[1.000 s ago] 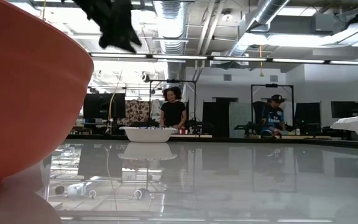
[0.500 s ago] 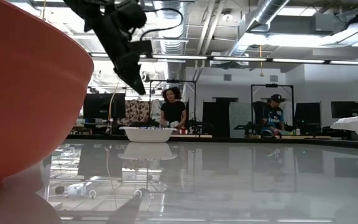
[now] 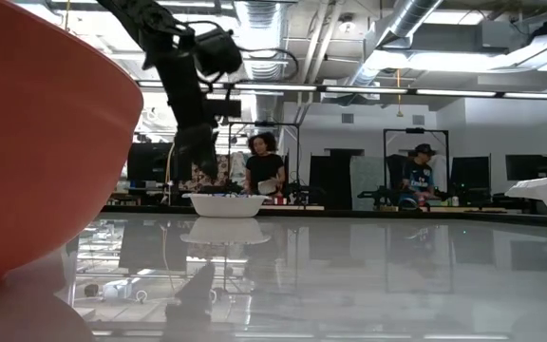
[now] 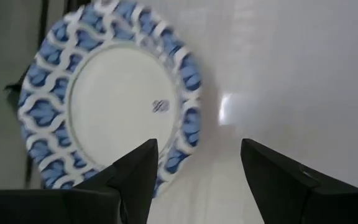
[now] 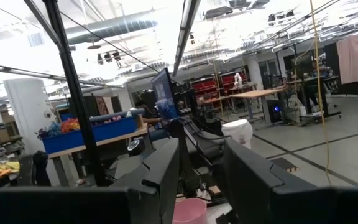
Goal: Nest bowls inside each other by size order
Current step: Stack the white bowl onto the stacked white bowls
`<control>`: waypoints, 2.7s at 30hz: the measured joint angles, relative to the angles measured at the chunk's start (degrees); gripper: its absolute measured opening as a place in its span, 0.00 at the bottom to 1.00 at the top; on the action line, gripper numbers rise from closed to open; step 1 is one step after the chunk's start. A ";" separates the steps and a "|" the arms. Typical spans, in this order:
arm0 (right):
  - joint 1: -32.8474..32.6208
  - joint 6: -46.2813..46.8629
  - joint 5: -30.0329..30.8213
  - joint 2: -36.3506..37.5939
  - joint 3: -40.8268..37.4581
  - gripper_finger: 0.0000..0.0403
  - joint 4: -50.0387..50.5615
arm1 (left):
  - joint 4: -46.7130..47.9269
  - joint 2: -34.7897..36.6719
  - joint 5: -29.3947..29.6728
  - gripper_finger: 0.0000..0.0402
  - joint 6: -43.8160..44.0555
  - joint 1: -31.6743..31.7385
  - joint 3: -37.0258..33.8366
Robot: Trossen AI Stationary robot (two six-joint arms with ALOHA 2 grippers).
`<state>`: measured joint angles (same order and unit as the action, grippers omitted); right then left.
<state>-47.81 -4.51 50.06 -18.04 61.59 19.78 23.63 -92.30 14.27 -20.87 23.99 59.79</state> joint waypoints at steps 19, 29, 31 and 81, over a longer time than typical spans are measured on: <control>0.00 1.25 0.00 0.00 -0.01 0.37 1.03 | -3.48 -6.61 0.96 0.55 -6.56 0.48 0.00; 0.00 2.85 0.84 0.00 -0.01 0.37 1.11 | -4.01 -9.98 5.82 0.45 -6.03 0.40 0.00; 0.00 2.98 0.92 0.00 -0.01 0.37 1.19 | -4.22 -9.98 5.96 0.39 -6.03 0.58 0.00; 0.00 5.16 1.14 0.00 -0.01 0.37 3.96 | 24.31 23.55 -0.51 0.00 27.82 -24.76 11.06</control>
<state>-47.81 0.64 51.20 -18.04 61.58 23.75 47.94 -68.75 13.76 6.96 -0.77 70.85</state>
